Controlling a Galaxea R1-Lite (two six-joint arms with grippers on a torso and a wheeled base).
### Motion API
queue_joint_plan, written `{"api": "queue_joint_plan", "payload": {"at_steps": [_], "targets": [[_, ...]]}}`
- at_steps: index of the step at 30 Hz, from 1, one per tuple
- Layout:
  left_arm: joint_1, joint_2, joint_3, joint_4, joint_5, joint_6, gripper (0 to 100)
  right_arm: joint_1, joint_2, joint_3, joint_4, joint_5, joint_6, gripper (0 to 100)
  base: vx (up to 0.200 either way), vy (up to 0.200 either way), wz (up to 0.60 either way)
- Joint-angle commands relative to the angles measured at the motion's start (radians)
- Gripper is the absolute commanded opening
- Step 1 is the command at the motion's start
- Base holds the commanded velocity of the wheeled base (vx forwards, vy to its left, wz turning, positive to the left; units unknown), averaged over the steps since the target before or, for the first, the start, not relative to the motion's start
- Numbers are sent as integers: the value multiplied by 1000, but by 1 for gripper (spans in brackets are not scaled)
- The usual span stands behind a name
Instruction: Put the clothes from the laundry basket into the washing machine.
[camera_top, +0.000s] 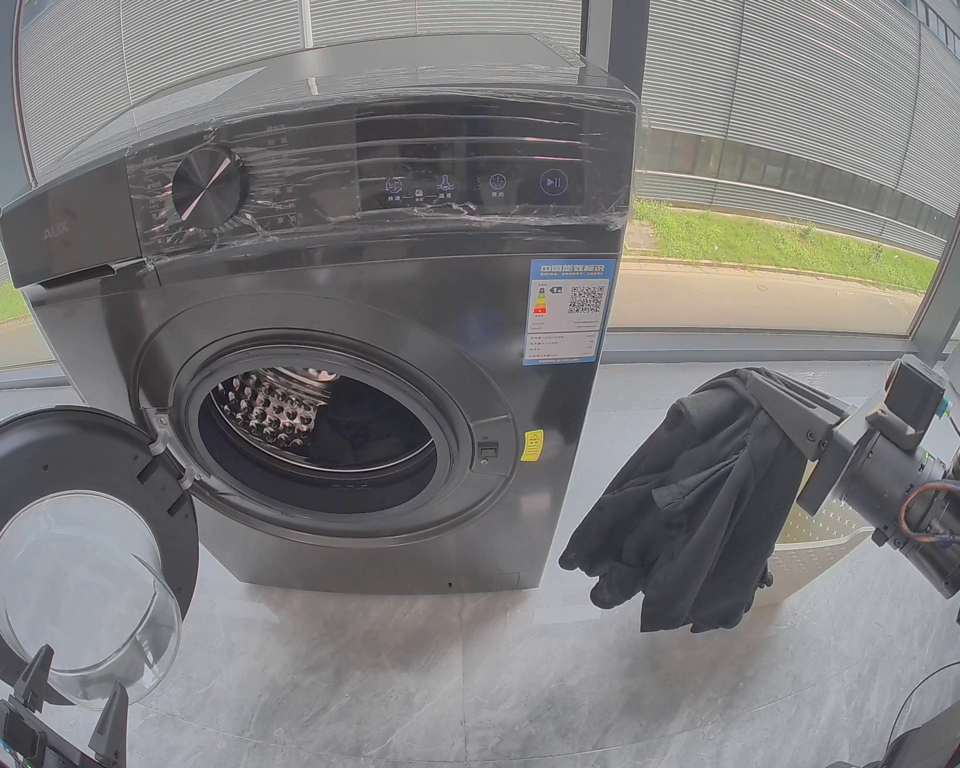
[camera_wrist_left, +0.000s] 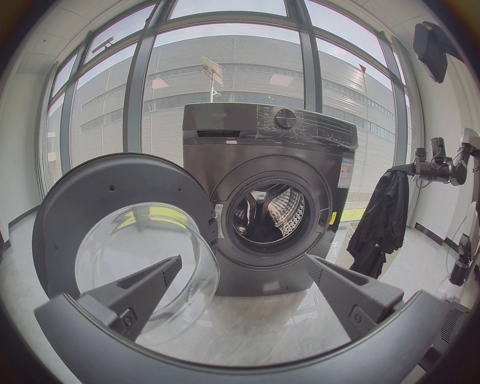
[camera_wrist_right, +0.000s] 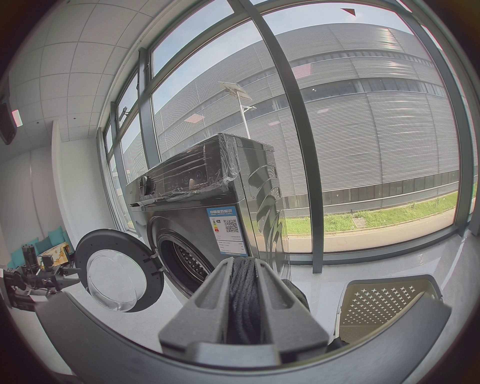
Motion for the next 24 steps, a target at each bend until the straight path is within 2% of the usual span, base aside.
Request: {"api": "queue_joint_plan", "payload": {"at_steps": [1, 6, 18, 24], "targets": [[0, -16, 16, 0, -1, 0, 100, 0, 2, 1, -1, -1, 0, 0, -200, 0, 0], [0, -16, 16, 0, -1, 0, 100, 0, 8, 4, -1, -1, 0, 0, -200, 0, 0], [0, -16, 16, 0, -1, 0, 100, 1, 21, 7, -1, -1, 3, 0, 0, 0, 0], [0, -16, 16, 0, -1, 0, 100, 1, 22, 7, -1, -1, 3, 0, 0, 200, 0]]}}
